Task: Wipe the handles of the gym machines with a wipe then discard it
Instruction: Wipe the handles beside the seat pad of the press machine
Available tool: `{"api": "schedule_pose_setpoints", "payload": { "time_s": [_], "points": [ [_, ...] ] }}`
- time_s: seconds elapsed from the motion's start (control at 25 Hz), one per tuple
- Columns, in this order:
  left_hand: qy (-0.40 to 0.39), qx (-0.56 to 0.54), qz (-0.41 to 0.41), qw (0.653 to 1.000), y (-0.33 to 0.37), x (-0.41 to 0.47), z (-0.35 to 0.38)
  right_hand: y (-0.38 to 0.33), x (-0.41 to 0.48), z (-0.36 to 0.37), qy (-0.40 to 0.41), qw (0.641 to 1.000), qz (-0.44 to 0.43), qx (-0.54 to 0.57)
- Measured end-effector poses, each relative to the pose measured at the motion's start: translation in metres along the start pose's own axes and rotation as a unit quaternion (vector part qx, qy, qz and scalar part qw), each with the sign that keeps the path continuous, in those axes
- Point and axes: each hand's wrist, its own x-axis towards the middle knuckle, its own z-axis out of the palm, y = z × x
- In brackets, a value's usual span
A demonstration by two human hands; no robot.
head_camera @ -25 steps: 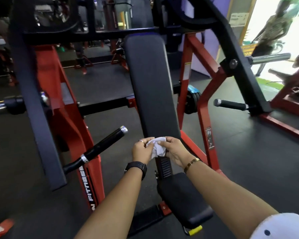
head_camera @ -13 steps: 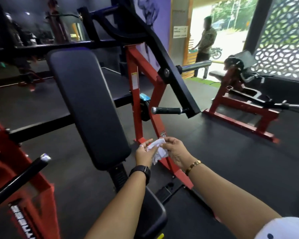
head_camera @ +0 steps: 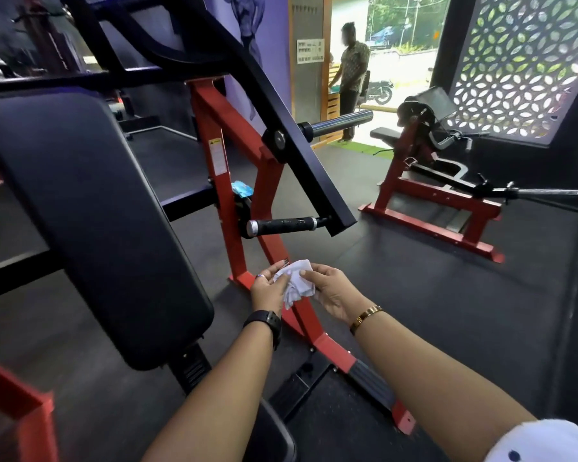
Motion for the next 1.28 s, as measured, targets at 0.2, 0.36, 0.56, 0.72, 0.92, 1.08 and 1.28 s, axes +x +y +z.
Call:
{"api": "schedule_pose_setpoints", "payload": {
  "time_s": [0.2,0.36,0.56,0.72,0.92,1.08,1.28],
  "points": [
    [-0.002,0.013,0.008,1.000,0.012,0.066,0.012,-0.020,0.064,0.007,0.017,0.999,0.034,-0.036],
    [0.050,0.028,0.035,0.998,0.016,0.105,0.010,-0.023,0.102,0.017,0.033,0.996,0.062,-0.048],
    [0.177,-0.010,0.041,0.983,0.018,0.140,-0.001,-0.044,0.142,0.029,0.020,0.997,0.028,-0.063],
    [0.226,-0.006,0.049,0.973,0.023,0.167,-0.004,-0.062,0.183,0.046,0.069,0.925,-0.113,-0.357],
    [0.249,-0.056,0.038,0.966,0.029,0.192,0.005,-0.045,0.212,0.067,-0.052,0.809,-0.296,-0.506],
    [0.262,-0.082,0.019,0.961,0.024,0.196,0.005,-0.002,0.213,0.054,-0.150,0.582,-0.381,-0.702],
    [0.214,-0.103,0.030,0.971,0.022,0.191,0.008,0.013,0.211,-0.015,-0.111,0.462,-0.534,-0.699]
  ]
}}
